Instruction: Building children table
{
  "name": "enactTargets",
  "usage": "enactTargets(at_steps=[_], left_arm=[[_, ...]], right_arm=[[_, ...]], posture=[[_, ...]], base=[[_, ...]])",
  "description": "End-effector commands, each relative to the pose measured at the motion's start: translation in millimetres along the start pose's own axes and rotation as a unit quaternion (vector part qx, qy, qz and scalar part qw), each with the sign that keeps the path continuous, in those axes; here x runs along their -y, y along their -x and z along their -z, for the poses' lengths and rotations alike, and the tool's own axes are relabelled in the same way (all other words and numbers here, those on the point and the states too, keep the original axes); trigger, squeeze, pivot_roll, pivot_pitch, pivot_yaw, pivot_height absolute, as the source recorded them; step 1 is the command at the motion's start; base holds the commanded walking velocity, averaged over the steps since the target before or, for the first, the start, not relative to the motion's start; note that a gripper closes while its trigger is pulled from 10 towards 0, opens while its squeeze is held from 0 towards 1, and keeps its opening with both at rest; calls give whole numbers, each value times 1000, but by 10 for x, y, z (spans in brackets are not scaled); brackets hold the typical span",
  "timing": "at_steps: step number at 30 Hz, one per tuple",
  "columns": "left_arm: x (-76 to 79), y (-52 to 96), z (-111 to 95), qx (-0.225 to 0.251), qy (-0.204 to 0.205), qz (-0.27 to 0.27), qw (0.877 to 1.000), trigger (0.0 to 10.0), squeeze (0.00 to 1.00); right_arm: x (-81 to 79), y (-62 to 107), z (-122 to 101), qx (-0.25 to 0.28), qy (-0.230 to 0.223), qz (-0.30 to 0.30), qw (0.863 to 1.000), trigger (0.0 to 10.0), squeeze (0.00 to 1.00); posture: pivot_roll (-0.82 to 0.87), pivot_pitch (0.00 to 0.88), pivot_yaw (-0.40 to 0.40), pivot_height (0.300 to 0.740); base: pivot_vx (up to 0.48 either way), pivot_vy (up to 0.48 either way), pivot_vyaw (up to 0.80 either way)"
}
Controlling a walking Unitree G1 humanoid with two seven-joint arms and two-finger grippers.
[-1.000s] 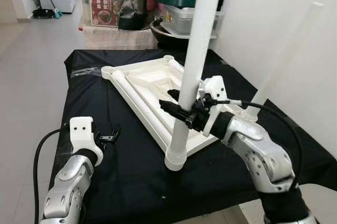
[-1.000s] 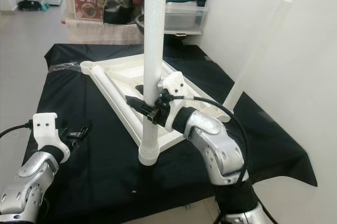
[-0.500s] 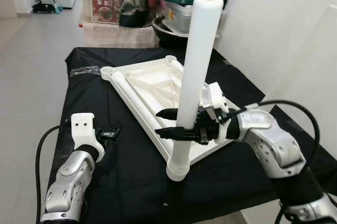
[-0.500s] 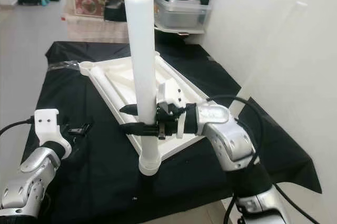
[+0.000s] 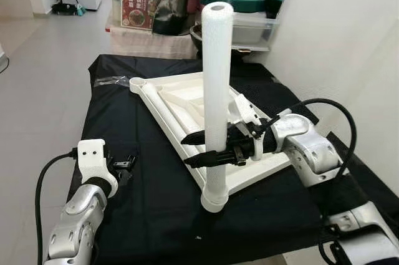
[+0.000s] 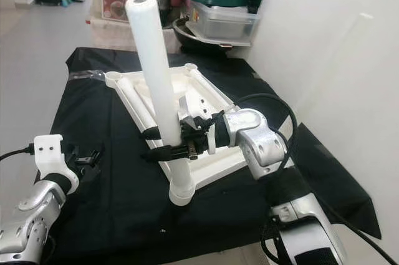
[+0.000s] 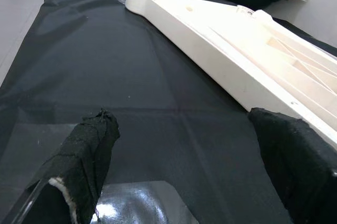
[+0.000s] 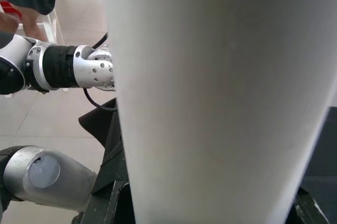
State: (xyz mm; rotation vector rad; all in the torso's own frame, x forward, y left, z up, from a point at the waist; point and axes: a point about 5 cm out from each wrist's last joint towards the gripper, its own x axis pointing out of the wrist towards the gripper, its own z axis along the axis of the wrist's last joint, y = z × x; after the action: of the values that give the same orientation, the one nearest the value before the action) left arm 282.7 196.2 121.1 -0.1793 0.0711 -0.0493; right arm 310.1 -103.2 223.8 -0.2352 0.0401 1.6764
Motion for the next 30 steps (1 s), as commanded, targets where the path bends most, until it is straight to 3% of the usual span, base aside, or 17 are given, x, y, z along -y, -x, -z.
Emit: enactTargets(at_steps=[1, 7, 14, 16, 17, 19, 21, 22, 23, 24, 27, 28, 30], left_arm=[[17, 19, 8, -3, 3, 1, 1000, 10000, 0], [-3, 33, 21, -5, 4, -2, 1000, 10000, 0], [5, 24, 10, -4, 6, -2, 1000, 10000, 0], [9, 28, 19, -5, 8, -3, 1000, 10000, 0], [9, 28, 19, -5, 8, -3, 1000, 10000, 0], [7, 31, 23, -6, 10, -4, 1000, 10000, 0], [7, 31, 23, -6, 10, -4, 1000, 10000, 0], [5, 30, 23, -6, 11, -4, 1000, 10000, 0], [4, 25, 24, -7, 11, -3, 1000, 10000, 0], [2, 11, 23, -8, 11, -2, 1000, 10000, 0], [1, 4, 22, -8, 11, -2, 1000, 10000, 0], [0, -5, 19, -7, 11, -3, 1000, 10000, 0], [1, -12, 20, -7, 11, -4, 1000, 10000, 0]], right_arm=[[-104, -86, 466, -40, -93, -18, 995, 10000, 0], [-201, -139, 534, -33, -81, -8, 996, 10000, 0], [-245, -236, 578, 16, -112, 58, 992, 10000, 0], [-187, -280, 632, 58, -146, 149, 976, 10000, 0], [-187, -280, 632, 58, -146, 149, 976, 10000, 0], [-148, -301, 711, 80, -179, 231, 953, 10000, 0], [-148, -301, 711, 80, -179, 231, 953, 10000, 0], [-138, -305, 761, 77, -194, 261, 943, 10000, 0], [-104, -299, 827, 73, -221, 304, 924, 10000, 0], [-40, -262, 908, 60, -240, 376, 893, 10000, 0], [-13, -239, 926, 53, -237, 404, 882, 10000, 0], [24, -198, 943, 48, -248, 437, 863, 10000, 0], [82, -74, 970, -21, -212, 522, 826, 10000, 0]], posture=[[119, 0, -161, 740], [112, 0, -154, 740], [110, 0, -151, 740], [104, 0, -147, 740], [104, 0, -147, 740], [103, 0, -141, 740], [103, 0, -141, 740], [97, 0, -136, 740], [91, 0, -132, 740], [84, 0, -130, 740], [84, 0, -130, 740], [81, 0, -129, 740], [80, 0, -129, 740]], base=[[0, 0, 0], [0, 0, 0], [0, 0, 0], [0, 0, 0], [0, 0, 0], [0, 0, 0], [0, 0, 0], [0, 0, 0], [0, 0, 0], [0, 0, 0], [0, 0, 0], [0, 0, 0], [0, 0, 0]])
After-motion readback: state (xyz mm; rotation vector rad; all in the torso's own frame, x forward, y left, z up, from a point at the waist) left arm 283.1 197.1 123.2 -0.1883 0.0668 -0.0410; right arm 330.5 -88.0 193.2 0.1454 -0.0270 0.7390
